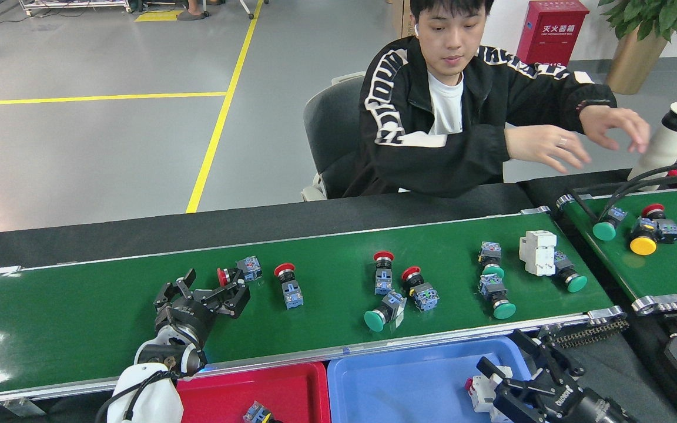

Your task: Pick switch part from conveyor to tray

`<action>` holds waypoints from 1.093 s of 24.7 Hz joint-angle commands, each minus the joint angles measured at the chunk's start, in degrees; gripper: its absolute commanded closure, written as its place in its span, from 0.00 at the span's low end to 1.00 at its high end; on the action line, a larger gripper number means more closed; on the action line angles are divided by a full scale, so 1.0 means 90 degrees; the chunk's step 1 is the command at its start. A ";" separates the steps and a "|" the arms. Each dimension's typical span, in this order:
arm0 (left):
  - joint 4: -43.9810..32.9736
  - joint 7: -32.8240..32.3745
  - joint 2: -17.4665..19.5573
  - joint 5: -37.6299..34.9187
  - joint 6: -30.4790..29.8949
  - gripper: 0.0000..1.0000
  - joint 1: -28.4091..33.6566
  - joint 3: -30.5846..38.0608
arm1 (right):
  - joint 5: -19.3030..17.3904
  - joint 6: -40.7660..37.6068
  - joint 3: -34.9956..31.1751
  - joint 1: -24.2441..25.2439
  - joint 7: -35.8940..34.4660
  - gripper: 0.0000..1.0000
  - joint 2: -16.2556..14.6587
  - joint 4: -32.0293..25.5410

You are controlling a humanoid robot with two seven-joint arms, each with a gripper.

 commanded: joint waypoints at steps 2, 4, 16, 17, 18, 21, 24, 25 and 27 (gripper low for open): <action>0.0114 0.0253 -0.0019 -0.0012 0.0051 0.01 -0.0246 -0.0212 | 0.0604 0.1337 -0.0011 -0.0358 0.0065 0.02 0.0421 -0.0278; 0.0241 0.0331 -0.0019 -0.0012 0.0070 0.01 -0.0265 -0.0359 | 0.1307 0.2050 0.0037 -0.0505 0.0065 0.02 0.0978 -0.0268; 0.1061 0.0702 0.0176 -0.0012 0.0266 0.03 -0.0480 -0.0466 | 0.2986 0.3915 0.1287 0.0472 -0.1078 0.01 0.1398 -0.0502; 0.1061 0.0702 0.0205 -0.0012 0.0256 0.06 -0.0480 -0.0466 | 0.2996 0.3945 0.1336 0.0394 -0.1049 0.01 0.1398 -0.0493; 0.1061 0.0702 0.0254 -0.0022 0.0227 0.18 -0.0470 -0.0495 | 0.3035 0.3964 0.1463 0.0247 -0.1010 0.01 0.1427 -0.0444; 0.1051 0.0712 0.0576 -0.0061 0.0002 0.70 -0.0470 -0.0808 | 0.3123 0.4335 0.2108 -0.0446 -0.0668 0.01 0.1437 0.0093; 0.0993 0.0741 0.0684 -0.0022 -0.0047 0.94 -0.0422 -0.0876 | 0.3104 0.4813 0.2820 -0.1285 -0.0346 0.01 0.1437 0.1089; 0.0983 0.0741 0.0694 -0.0002 -0.0066 0.94 -0.0422 -0.0867 | 0.3084 0.4892 0.2977 -0.1539 -0.0336 0.01 0.1447 0.1421; 0.0885 0.0732 0.0684 0.0134 -0.0125 0.94 -0.0383 -0.0788 | 0.3055 0.4921 0.3153 -0.1930 -0.0336 0.01 0.1515 0.1920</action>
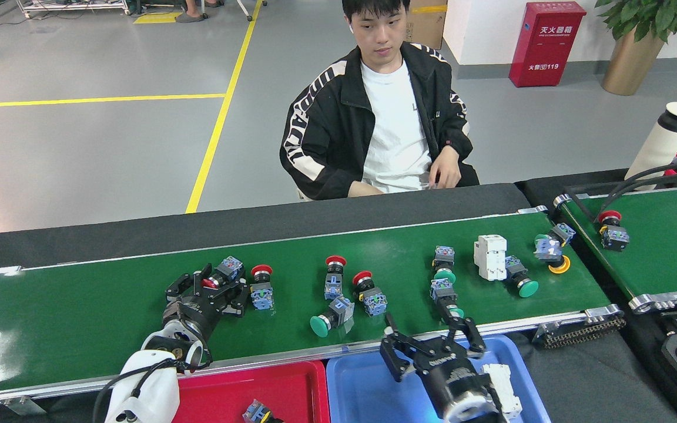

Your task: Pick switch part from conveyor to tray

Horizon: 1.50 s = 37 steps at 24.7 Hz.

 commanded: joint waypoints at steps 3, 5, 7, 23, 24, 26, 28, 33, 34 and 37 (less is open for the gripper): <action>-0.0610 -0.0052 0.0169 0.0626 -0.0498 0.94 0.0057 0.0339 | -0.0037 0.0130 0.0107 -0.0472 0.0044 0.01 0.0315 0.0629; -0.1117 -0.0071 0.0374 0.0850 -0.0956 0.94 0.0369 0.0700 | -0.0105 0.0120 0.0273 -0.0609 0.0015 0.02 0.0315 0.0951; -0.1792 -0.0100 0.0501 0.0987 -0.1523 0.94 0.0877 0.1003 | -0.0467 0.0130 0.0449 -0.0628 0.0015 0.05 0.0315 0.0981; -0.4956 0.0622 0.0921 0.0772 -0.4013 0.00 0.4911 0.1902 | -0.0848 -0.0407 0.0791 -0.0482 0.0015 0.98 -0.0056 -0.0152; -0.4946 0.0622 0.0892 0.0782 -0.4013 0.00 0.4911 0.1931 | -0.0877 -0.0720 0.0781 -0.0277 0.0015 0.99 -0.0212 -0.0513; -0.4946 0.0632 0.0853 0.0821 -0.4013 0.00 0.4920 0.2058 | -0.1033 -0.1540 0.0771 0.0251 0.0015 0.98 -0.0505 -0.1255; -0.4937 0.0593 0.0599 0.0841 -0.4013 0.00 0.4930 0.2341 | -0.1268 -0.2419 0.0761 0.0651 0.0015 0.98 -0.0808 -0.1656; -0.4917 -0.0099 -0.0523 0.0821 -0.4013 0.00 0.4882 0.3610 | -0.1336 -0.3786 0.0771 0.1091 0.0015 0.63 -0.0984 -0.1783; -0.4917 -0.0286 -0.0690 0.0792 -0.3808 0.00 0.4852 0.3786 | -0.1336 -0.3777 0.0791 0.1100 0.0015 0.13 -0.0954 -0.1744; -0.4888 -0.0423 -0.0768 0.0792 -0.2246 0.00 0.4832 0.3884 | -0.1355 -0.3757 0.0752 0.1100 0.0044 0.00 -0.0818 -0.1666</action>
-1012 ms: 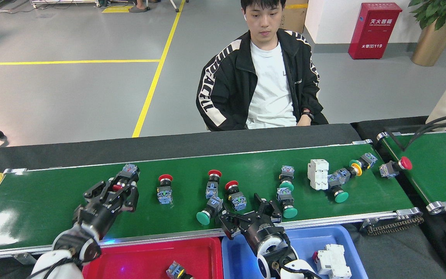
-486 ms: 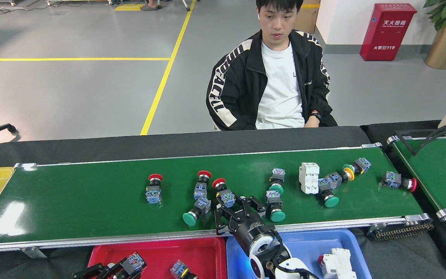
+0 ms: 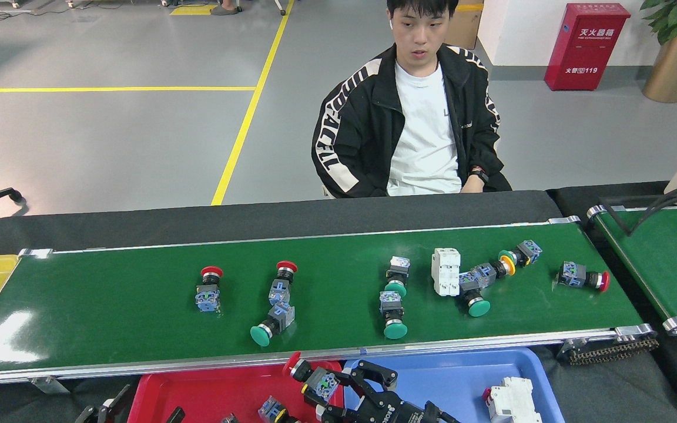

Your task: Pick switch part from conveyor to tray

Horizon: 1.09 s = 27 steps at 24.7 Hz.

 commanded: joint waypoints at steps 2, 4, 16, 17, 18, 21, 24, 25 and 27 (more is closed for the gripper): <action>-0.0033 -0.0099 0.0045 -0.0004 0.0993 0.00 -0.0072 0.0114 | -0.0057 -0.0086 -0.0142 -0.0102 -0.0001 0.00 0.0076 -0.0027; -0.0033 -0.0099 0.0045 -0.0004 0.1032 0.00 -0.0111 0.0133 | -0.0057 -0.0076 -0.0366 -0.0122 -0.0001 0.00 0.0164 0.0080; 0.1568 -0.0099 0.0211 -0.1137 0.1462 0.00 -0.2152 -0.0092 | -0.0018 0.3205 -0.1734 -0.0386 -0.0157 0.00 0.0300 -0.0027; 0.1744 -0.0109 0.0231 -0.1186 0.1482 0.00 -0.2318 -0.0092 | -0.0018 0.3371 -0.1743 -0.0229 -0.0304 0.00 0.0203 -0.0086; 0.1939 -0.0109 0.0250 -0.1235 0.1511 0.00 -0.2494 -0.0092 | -0.0018 0.3459 -0.1753 0.0005 -0.0470 0.00 0.0066 -0.0154; 0.2535 -0.0089 0.0289 -0.1459 0.1745 0.00 -0.2973 -0.0258 | -0.0027 0.3440 -0.1753 0.0620 -0.0626 0.00 -0.0276 -0.0457; 0.2926 -0.0001 0.0455 -0.1469 0.1931 0.00 -0.3266 -0.0511 | -0.0027 0.3430 -0.1743 0.0796 -0.0626 0.00 -0.0305 -0.0593; 0.3043 0.0009 0.0485 -0.1469 0.2029 0.00 -0.3344 -0.0609 | -0.0027 0.3440 -0.1743 0.0747 -0.0626 0.00 -0.0285 -0.0593; 0.3296 -0.0001 0.0573 -0.1498 0.2301 0.05 -0.3578 -0.0882 | -0.0008 0.3450 -0.1724 0.0611 -0.0607 0.00 -0.0305 -0.0574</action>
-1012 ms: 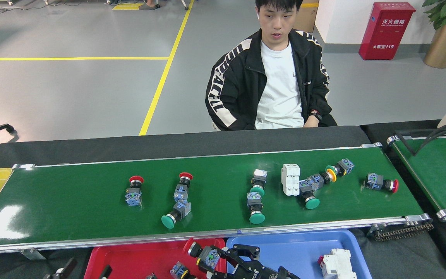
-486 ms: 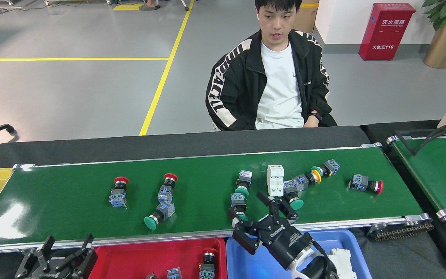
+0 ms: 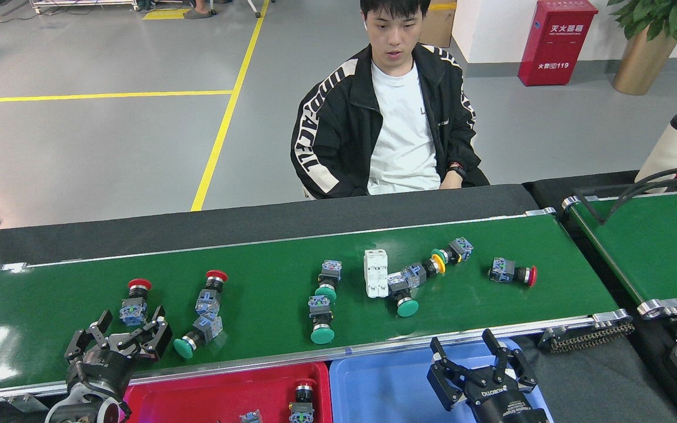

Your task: Pick switch part from conveyor to tray

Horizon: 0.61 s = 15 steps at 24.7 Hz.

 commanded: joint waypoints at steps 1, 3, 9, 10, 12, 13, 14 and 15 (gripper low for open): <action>0.0161 0.0084 0.0152 -0.0054 0.0340 0.12 -0.0254 -0.0279 | 0.0024 0.0014 0.0036 -0.0219 -0.0035 0.00 0.0006 -0.0059; 0.0522 0.0084 0.0542 -0.0044 0.0379 0.51 -0.0371 -0.0729 | 0.0083 0.0053 0.0260 -0.0531 0.0004 0.00 0.0094 0.0087; 0.0923 0.0084 0.0991 0.0464 0.0027 0.97 -0.0439 -0.0943 | 0.0463 0.0073 0.0729 -0.1888 0.0600 0.00 0.1011 0.1522; 0.0923 0.0084 0.1001 0.0503 -0.0002 0.97 -0.0439 -0.0934 | 0.0493 0.0093 0.0827 -0.2025 0.0610 0.00 0.1109 0.1708; 0.0874 0.0084 0.1001 0.0795 -0.0148 0.96 -0.0400 -0.0895 | 0.0502 0.0093 0.1071 -0.2250 0.0629 0.00 0.1236 0.2147; 0.0845 0.0075 0.1030 0.1011 -0.0266 0.96 -0.0390 -0.0885 | 0.0493 0.0093 0.1129 -0.2279 0.0639 0.00 0.1265 0.2265; 0.0747 0.0065 0.1138 0.1314 -0.0451 0.96 -0.0361 -0.0875 | 0.0483 0.0093 0.1188 -0.2299 0.0629 0.02 0.1324 0.2372; 0.0649 0.0055 0.1245 0.1528 -0.0607 0.96 -0.0293 -0.0865 | 0.0454 0.0073 0.1208 -0.2289 0.0639 0.03 0.1373 0.2441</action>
